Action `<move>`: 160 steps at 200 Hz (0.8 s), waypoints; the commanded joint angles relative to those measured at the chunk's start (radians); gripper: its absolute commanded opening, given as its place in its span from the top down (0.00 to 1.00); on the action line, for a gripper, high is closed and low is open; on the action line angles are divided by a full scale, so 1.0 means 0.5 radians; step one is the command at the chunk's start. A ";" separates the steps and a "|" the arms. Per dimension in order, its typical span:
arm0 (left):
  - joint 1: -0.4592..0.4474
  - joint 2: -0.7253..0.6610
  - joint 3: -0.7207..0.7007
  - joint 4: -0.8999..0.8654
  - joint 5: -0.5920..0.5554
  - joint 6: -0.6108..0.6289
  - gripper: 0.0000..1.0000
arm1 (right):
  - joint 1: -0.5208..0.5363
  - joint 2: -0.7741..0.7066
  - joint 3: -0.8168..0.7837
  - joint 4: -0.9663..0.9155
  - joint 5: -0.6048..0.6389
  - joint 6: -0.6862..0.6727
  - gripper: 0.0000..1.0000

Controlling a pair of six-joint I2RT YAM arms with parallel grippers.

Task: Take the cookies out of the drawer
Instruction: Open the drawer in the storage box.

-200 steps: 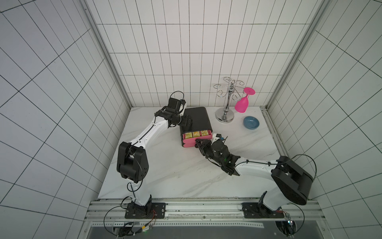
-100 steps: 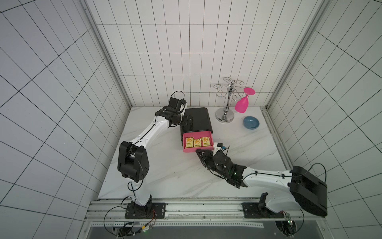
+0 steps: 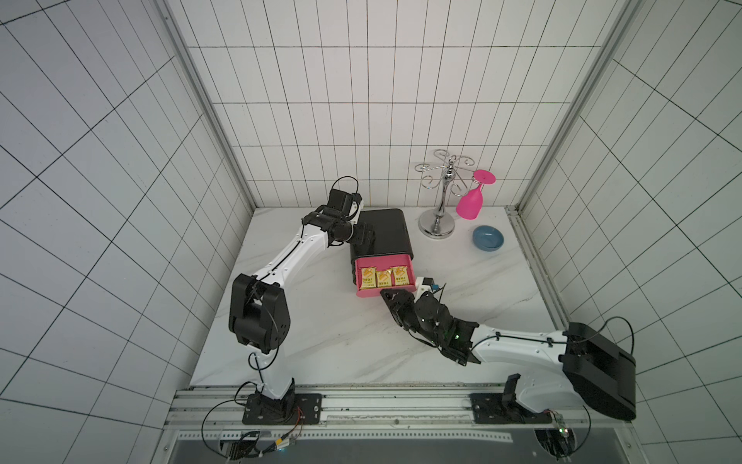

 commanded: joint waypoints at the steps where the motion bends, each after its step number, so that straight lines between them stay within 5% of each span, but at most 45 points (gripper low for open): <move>1: -0.025 0.079 0.006 -0.145 0.069 -0.020 0.09 | -0.003 -0.116 -0.065 -0.067 -0.001 -0.056 0.31; 98: 0.021 0.119 0.153 -0.172 0.117 -0.081 0.07 | -0.049 -0.508 0.046 -0.703 -0.105 -0.249 0.23; 160: 0.182 -0.030 0.284 -0.149 0.202 -0.168 0.03 | -0.258 -0.511 0.807 -1.845 -0.403 -0.721 0.26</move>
